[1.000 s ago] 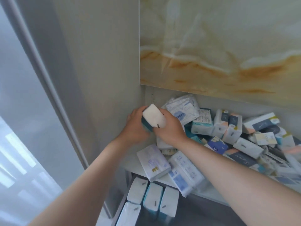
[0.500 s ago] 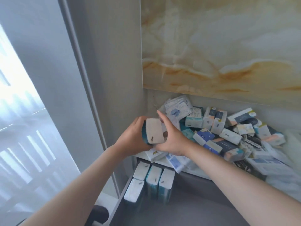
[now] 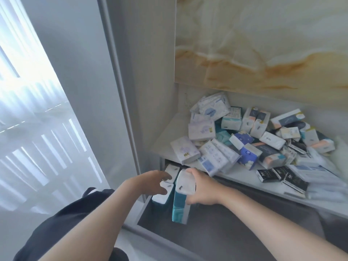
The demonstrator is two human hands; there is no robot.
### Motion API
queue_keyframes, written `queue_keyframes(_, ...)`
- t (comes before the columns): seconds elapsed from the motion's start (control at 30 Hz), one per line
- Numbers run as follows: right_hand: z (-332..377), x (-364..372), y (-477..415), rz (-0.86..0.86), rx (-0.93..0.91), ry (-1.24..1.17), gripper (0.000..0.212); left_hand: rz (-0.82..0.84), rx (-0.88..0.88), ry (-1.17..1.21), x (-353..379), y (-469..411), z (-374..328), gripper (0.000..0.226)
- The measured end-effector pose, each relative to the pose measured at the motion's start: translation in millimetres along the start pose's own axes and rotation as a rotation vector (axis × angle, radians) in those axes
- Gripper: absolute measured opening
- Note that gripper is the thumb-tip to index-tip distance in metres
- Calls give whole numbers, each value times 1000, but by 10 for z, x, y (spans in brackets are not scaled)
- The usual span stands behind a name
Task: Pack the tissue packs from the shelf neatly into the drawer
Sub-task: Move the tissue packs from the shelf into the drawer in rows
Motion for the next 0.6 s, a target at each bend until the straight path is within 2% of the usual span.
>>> queue_keyframes(0.07, -130, 185, -62, 12, 48, -7, 102, 18, -22, -51, 101, -107, 35, 54)
queue_keyframes(0.17, -274, 446, -185, -14, 75, -14, 103, 77, -52, -72, 293, -221, 91, 56)
queue_keyframes(0.27, -340, 613, -293, -104, 99, -8, 95, 111, -58, -159, 478, -286, 87, 56)
queue_keyframes(0.43, -441, 769, -432, -205, 169, 91, 86, 8, -24, -209, 514, -367, 72, 66)
queue_keyframes(0.5, -448, 808, -470, -238, 163, 181, 87, 11, 12, -317, 554, -383, 55, 74)
queue_keyframes(0.6, -475, 861, -500, -209, 123, 303, 100, -42, 57, -508, 594, -446, 19, 76)
Point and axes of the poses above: each hand's wrist, its own y-axis away from the middle knuckle, its own x-axis out of the palm, z = x × y, the point moved 8 cm from there along -y, towards the middle knuckle, and after that the axes turned 7 degrees about -y, right-handed, at the moved point
